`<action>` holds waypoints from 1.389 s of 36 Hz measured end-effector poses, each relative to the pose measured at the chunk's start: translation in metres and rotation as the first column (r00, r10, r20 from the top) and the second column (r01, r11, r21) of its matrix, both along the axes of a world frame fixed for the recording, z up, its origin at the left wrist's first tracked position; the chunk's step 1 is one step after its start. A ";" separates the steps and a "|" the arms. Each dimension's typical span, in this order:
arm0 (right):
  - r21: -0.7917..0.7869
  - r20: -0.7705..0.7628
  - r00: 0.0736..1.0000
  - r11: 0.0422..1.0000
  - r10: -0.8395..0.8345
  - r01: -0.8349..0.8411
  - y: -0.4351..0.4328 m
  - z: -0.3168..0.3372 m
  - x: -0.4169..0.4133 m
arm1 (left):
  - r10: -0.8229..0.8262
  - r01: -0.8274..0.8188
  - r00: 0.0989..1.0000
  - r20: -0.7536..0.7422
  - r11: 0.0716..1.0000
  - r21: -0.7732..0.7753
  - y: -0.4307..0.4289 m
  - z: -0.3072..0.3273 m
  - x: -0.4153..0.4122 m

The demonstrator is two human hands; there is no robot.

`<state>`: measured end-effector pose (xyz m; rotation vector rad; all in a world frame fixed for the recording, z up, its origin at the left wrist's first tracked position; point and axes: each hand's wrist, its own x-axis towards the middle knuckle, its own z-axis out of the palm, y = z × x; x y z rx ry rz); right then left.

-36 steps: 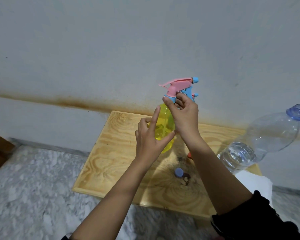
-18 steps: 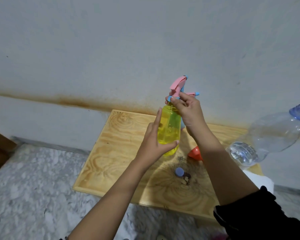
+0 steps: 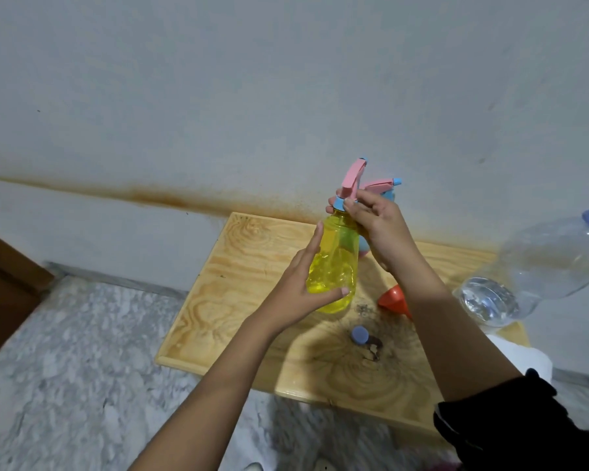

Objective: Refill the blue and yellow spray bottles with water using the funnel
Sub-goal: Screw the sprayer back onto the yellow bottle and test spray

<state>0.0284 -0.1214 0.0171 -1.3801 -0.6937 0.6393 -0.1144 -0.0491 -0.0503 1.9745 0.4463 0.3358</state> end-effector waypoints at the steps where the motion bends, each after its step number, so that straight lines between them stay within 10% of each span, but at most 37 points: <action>1: 0.012 -0.005 1.000 1.000 -0.003 0.003 0.000 0.000 -0.001 | 0.013 -0.013 1.000 0.006 1.000 -0.001 -0.001 0.000 -0.001; 12: 0.058 0.236 0.864 0.894 -0.444 0.443 -0.003 -0.015 -0.046 | 0.122 -0.124 0.991 0.052 0.991 0.053 -0.026 -0.005 -0.015; 30: -0.077 0.363 0.850 0.897 -0.381 0.435 0.008 -0.002 -0.098 | 0.102 -0.111 0.993 0.065 0.983 0.149 -0.044 0.010 -0.092; 46: -0.046 0.185 0.884 0.894 -0.430 0.445 0.002 -0.009 -0.129 | -0.142 0.150 0.986 -0.086 0.984 0.091 -0.023 0.015 -0.139; 50: -0.072 0.208 0.890 0.901 -0.406 0.427 0.000 -0.014 -0.134 | 0.023 -0.008 0.996 -0.083 0.983 0.181 0.004 0.012 -0.141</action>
